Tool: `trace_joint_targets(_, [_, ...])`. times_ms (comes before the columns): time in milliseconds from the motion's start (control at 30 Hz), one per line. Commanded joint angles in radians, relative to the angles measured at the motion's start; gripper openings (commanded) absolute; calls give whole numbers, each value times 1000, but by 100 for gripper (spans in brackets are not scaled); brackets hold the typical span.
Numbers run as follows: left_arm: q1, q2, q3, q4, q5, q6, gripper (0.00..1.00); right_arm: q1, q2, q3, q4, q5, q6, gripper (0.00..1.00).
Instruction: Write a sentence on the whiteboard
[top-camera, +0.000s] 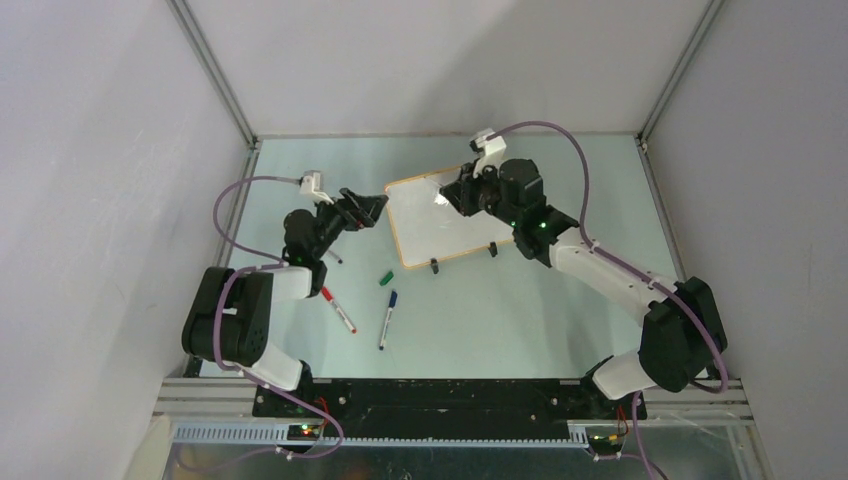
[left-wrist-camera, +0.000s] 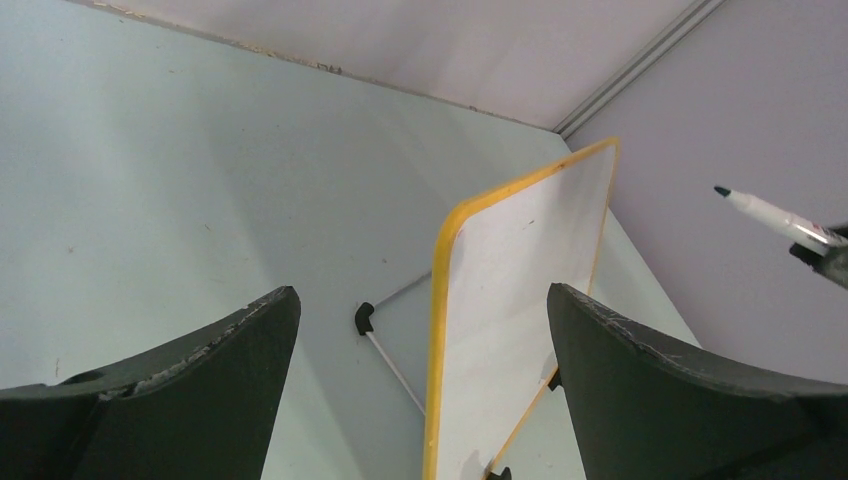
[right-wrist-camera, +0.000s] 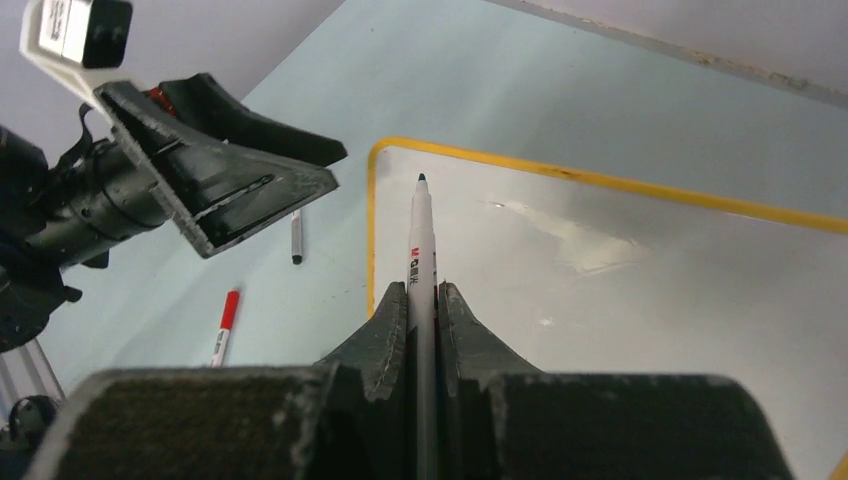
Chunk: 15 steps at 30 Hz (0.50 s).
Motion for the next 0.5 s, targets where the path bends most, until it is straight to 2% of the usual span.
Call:
trace_joint_targets(0, [-10, -3, 32, 32, 9, 18, 99, 63, -6, 9, 58, 109, -97, 0])
trace_joint_targets(133, [-9, 8, 30, 54, 21, 26, 99, 66, -1, 10, 71, 43, -94, 0])
trace_joint_targets(233, [-10, 41, 58, 52, 59, 14, 98, 69, -6, 10, 78, 72, -65, 0])
trace_joint_targets(300, [-10, 61, 76, 55, 87, 5, 95, 68, -5, 11, 85, 82, -52, 0])
trace_joint_targets(367, [-9, 75, 82, 78, 116, 7, 88, 70, 4, 10, 92, 80, -52, 0])
trace_joint_targets(467, [-10, 83, 83, 99, 125, 6, 85, 72, 14, 10, 106, 75, -49, 0])
